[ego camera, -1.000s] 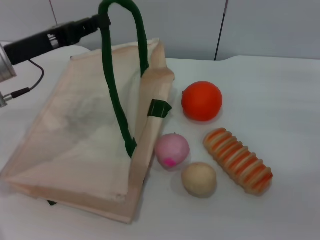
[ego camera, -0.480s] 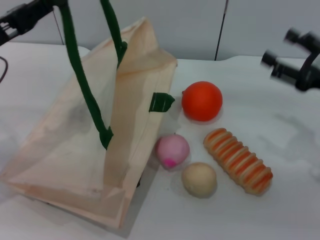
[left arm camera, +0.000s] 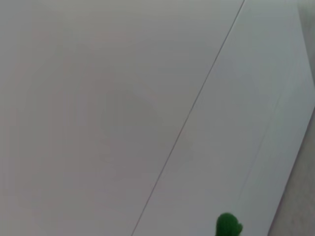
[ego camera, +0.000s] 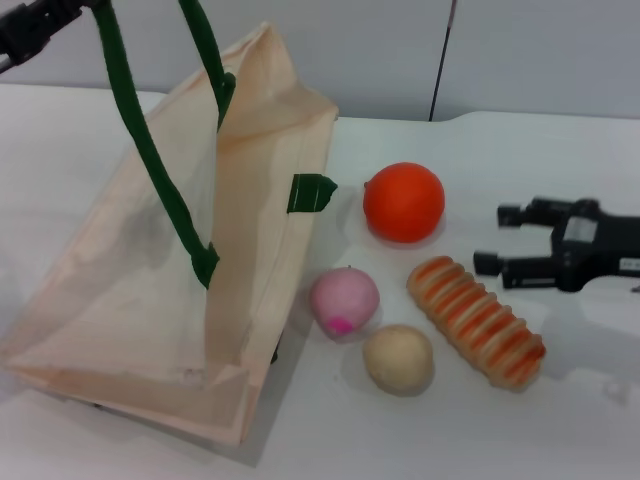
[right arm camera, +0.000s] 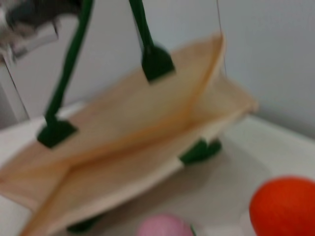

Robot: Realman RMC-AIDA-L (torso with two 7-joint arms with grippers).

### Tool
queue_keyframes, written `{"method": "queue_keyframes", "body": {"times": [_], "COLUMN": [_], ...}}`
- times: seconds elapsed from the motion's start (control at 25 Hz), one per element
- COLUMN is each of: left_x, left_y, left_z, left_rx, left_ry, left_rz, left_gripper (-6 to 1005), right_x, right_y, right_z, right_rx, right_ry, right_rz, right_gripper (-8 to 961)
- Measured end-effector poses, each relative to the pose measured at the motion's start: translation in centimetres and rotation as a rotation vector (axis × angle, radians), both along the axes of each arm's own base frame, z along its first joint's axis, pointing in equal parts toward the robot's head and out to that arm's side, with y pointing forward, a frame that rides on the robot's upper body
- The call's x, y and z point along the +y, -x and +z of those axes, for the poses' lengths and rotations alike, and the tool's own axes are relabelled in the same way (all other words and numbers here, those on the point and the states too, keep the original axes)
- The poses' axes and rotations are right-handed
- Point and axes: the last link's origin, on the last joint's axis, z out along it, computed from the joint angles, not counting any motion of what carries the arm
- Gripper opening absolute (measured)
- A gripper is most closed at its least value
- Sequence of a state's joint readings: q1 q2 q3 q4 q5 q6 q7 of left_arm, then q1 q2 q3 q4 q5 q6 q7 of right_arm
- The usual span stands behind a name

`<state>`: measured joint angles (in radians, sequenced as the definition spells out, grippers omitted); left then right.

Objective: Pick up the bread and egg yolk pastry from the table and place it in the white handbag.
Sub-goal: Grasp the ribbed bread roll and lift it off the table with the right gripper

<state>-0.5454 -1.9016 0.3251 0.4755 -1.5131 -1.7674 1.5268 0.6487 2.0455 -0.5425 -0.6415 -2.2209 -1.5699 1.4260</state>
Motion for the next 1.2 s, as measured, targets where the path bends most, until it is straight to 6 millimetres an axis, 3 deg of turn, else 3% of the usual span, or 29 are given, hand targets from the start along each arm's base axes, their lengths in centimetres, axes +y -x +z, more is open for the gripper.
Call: {"method": "queue_keyframes", "body": {"times": [0.4, 0.84, 1.2], "left_x": [0.0, -0.1, 0.0], "left_y": [0.5, 0.7, 0.6], "left_z": [0.2, 0.2, 0.2], "left_rx": [0.003, 0.003, 0.001], "left_ry": [0.002, 0.000, 0.002], "left_rz": [0.025, 0.030, 0.026], "left_gripper": [121, 121, 121], "right_x": [1.2, -0.9, -0.5], "right_y": [0.9, 5.5, 5.2], "right_z": [-2.2, -4.2, -5.3], "right_rx": [-0.250, -0.513, -0.621], "right_ry": [0.087, 0.028, 0.004], "right_rz": [-0.117, -0.066, -0.125], "right_gripper": [871, 862, 830]}}
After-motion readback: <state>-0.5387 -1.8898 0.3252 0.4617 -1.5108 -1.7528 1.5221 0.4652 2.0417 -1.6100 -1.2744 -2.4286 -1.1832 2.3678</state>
